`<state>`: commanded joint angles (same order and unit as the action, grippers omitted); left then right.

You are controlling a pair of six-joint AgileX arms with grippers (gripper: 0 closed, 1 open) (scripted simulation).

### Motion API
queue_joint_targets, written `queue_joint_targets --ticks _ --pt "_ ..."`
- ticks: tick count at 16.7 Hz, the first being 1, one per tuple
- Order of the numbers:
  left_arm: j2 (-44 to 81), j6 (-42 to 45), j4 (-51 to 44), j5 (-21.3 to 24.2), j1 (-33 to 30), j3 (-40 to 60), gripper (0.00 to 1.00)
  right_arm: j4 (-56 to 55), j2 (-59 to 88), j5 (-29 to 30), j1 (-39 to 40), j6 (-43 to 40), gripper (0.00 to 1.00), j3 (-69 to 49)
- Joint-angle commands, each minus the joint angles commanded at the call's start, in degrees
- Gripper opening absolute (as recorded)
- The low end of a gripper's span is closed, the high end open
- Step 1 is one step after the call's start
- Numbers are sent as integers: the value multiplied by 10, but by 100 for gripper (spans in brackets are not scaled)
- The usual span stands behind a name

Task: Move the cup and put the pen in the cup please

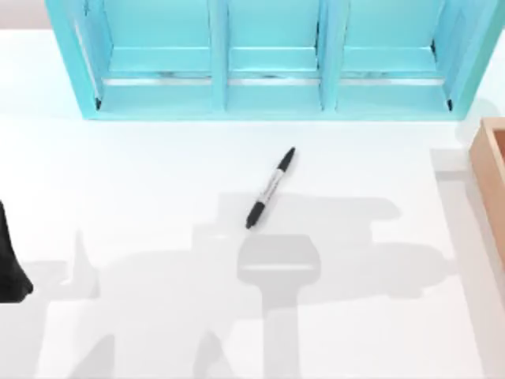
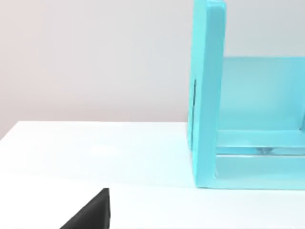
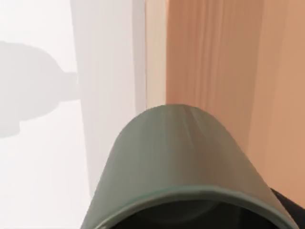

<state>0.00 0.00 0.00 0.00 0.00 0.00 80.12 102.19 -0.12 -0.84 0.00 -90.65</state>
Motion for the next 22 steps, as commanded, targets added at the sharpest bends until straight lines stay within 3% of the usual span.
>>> queue_joint_targets --ticks 3,8,17,22 --pt "0 0 0 0 0 0 100 46 -22 0 44 44 0 -38" --pt "0 0 0 0 0 0 100 46 -20 -1 47 50 0 -39" --pt "0 0 0 0 0 0 100 -121 94 9 221 222 0 -2" --pt "0 0 0 0 0 0 100 -129 101 8 227 231 0 -1"
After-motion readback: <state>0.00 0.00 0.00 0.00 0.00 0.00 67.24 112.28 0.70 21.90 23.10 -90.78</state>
